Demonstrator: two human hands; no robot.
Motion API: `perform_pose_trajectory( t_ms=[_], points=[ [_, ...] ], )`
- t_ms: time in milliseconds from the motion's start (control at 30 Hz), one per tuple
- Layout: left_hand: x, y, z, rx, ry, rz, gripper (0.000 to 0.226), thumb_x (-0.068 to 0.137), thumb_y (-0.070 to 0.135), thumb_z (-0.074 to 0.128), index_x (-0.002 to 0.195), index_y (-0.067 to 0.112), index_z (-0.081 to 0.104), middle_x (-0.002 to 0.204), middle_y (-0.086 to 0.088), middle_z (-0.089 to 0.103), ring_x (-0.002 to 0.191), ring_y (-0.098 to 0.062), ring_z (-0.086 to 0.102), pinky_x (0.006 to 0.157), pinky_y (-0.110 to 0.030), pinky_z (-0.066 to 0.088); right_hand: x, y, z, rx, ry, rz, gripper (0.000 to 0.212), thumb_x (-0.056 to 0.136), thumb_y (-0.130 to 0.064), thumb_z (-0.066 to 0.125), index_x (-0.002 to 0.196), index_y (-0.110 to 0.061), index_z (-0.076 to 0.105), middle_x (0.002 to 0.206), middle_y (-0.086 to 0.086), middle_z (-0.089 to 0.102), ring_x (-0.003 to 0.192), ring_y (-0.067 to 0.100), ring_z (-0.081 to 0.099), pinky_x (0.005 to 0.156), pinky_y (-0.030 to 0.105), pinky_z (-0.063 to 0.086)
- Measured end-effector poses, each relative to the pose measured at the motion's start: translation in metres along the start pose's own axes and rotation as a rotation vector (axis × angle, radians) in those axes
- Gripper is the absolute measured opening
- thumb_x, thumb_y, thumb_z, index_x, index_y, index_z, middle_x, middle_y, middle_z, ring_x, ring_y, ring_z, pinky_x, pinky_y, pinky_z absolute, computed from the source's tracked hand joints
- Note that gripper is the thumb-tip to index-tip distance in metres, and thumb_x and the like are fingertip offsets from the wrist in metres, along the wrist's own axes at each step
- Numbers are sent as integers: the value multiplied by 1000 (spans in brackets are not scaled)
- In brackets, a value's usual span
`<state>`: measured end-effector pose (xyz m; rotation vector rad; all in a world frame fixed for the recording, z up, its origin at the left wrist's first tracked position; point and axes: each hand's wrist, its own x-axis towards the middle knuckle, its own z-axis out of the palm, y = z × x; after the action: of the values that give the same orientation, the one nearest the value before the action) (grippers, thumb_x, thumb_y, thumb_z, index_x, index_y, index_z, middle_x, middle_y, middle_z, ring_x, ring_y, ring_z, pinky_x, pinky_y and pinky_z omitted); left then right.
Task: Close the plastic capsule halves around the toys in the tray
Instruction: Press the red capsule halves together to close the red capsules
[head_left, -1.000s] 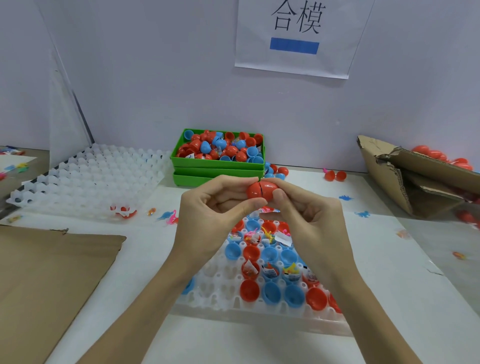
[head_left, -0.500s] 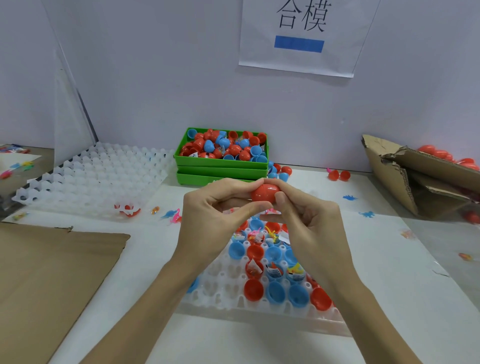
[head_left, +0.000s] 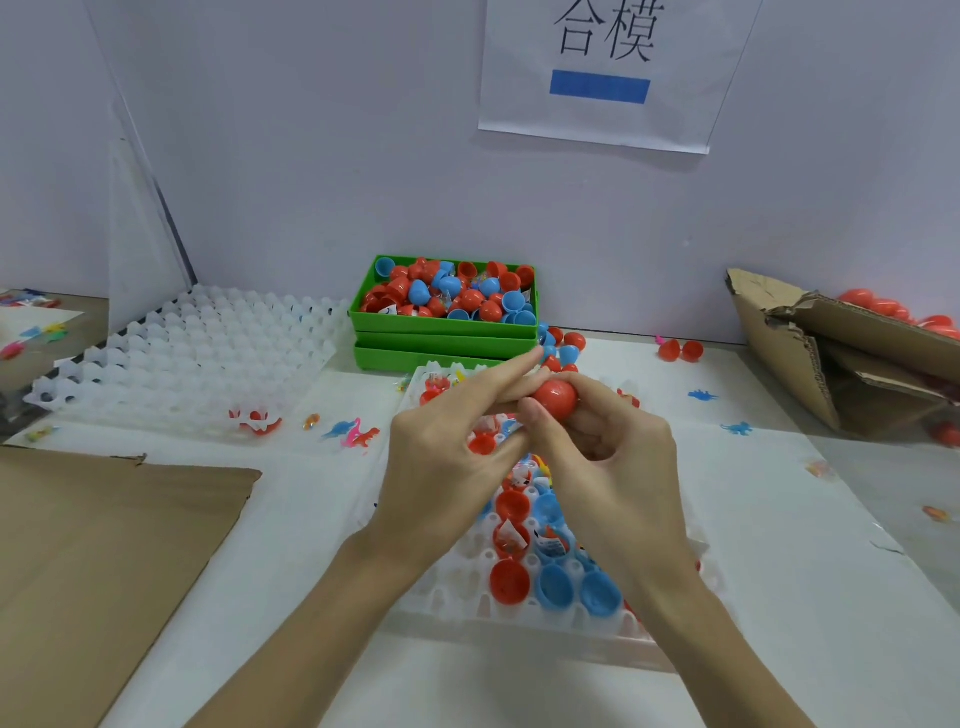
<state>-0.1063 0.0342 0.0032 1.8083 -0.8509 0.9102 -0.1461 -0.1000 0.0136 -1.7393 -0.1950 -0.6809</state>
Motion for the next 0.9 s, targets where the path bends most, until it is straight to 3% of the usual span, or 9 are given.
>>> perform_pose_trajectory(
  t_ms=[133, 267, 400, 500, 667, 733, 900],
  points=[
    [-1, -1, 2, -31, -2, -20, 49, 84, 5, 85, 130, 5, 70, 125, 1, 73, 115, -3, 69, 102, -20, 53, 2, -1, -4, 48, -49, -9, 31, 93, -13, 72, 105, -41, 68, 94, -20, 76, 92, 6, 75, 80, 18, 59],
    [4, -3, -3, -335, -159, -239, 48, 95, -2, 70, 140, 13, 64, 135, 4, 69, 130, -11, 62, 108, -34, 53, 13, 1, -17, 84, -139, 32, 29, 97, -7, 66, 121, -23, 66, 107, -6, 77, 102, 13, 74, 91, 30, 60],
    [11, -4, -10, -280, -241, -211, 43, 100, 26, 64, 143, 22, 60, 153, 13, 51, 149, -21, 39, 120, -44, 38, 16, 0, -29, 343, -475, 128, 41, 104, -12, 56, 145, -12, 53, 131, 6, 70, 123, 24, 66, 102, 32, 54],
    [13, -1, -14, -319, -324, -139, 43, 97, 30, 68, 137, 16, 64, 149, 6, 55, 143, -23, 48, 111, -46, 48, 14, -2, -32, 646, -669, 228, 43, 104, -13, 54, 146, -3, 49, 143, 19, 58, 134, 38, 55, 107, 39, 49],
    [16, 2, -18, -386, -286, -160, 42, 87, 24, 79, 127, 13, 71, 129, 2, 68, 125, -22, 64, 99, -34, 58, 16, -2, -34, 888, -736, 302, 50, 101, -11, 57, 144, 11, 44, 149, 33, 45, 141, 47, 43, 115, 48, 40],
    [17, 4, -20, -448, -283, -183, 39, 87, 18, 80, 124, 11, 73, 127, 1, 70, 122, -24, 67, 96, -30, 59, 15, -2, -32, 960, -714, 333, 49, 101, -14, 60, 142, 8, 48, 149, 35, 43, 142, 48, 41, 117, 52, 38],
    [21, 9, -23, -435, -295, -141, 36, 88, 19, 78, 122, 8, 74, 123, 1, 71, 123, -23, 65, 103, -28, 52, 15, -2, -27, 919, -661, 308, 47, 97, -22, 62, 135, 5, 58, 140, 28, 58, 133, 41, 55, 106, 42, 49]
  ],
)
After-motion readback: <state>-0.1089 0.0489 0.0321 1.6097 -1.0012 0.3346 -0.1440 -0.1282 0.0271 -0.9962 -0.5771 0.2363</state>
